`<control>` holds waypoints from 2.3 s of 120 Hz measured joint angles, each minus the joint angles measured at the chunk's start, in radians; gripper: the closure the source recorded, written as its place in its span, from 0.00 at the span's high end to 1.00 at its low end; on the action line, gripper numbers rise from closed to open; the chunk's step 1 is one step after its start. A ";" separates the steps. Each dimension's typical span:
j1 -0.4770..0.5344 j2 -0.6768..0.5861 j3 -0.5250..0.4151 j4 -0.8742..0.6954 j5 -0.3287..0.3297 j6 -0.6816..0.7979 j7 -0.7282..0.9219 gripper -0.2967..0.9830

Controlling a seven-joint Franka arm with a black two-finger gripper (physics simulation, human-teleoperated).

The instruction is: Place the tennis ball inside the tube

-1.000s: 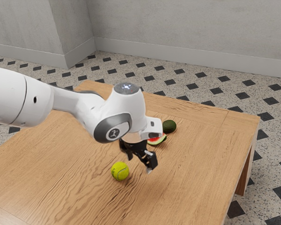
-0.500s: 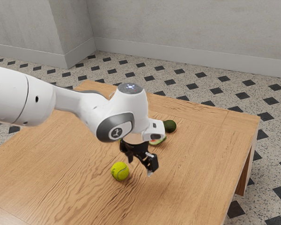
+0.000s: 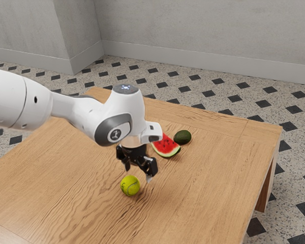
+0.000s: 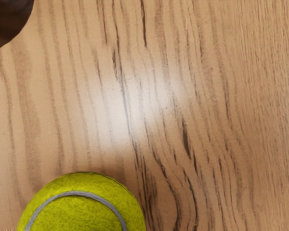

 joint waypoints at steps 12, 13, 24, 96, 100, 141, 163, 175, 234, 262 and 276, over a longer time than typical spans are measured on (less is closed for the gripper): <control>0.031 0.001 -0.005 -0.008 -0.020 0.001 0.009 0.77; 0.033 0.001 -0.005 -0.008 -0.022 0.001 0.009 0.77; 0.049 0.002 -0.006 -0.018 -0.047 0.002 0.019 0.77; 0.129 0.039 -0.032 -0.039 -0.143 0.029 0.095 0.77; 0.130 0.042 -0.032 -0.039 -0.150 0.032 0.100 0.77; 0.132 0.080 -0.032 -0.039 -0.200 0.066 0.149 0.77; 0.132 0.097 -0.031 -0.039 -0.245 0.081 0.177 0.77; 0.132 0.099 -0.030 -0.039 -0.260 0.087 0.190 0.77; 0.127 0.106 -0.023 -0.038 -0.283 0.099 0.226 0.56; 0.111 0.093 -0.022 -0.034 -0.263 0.100 0.209 0.52; 0.109 0.065 -0.022 -0.032 -0.212 0.096 0.189 0.50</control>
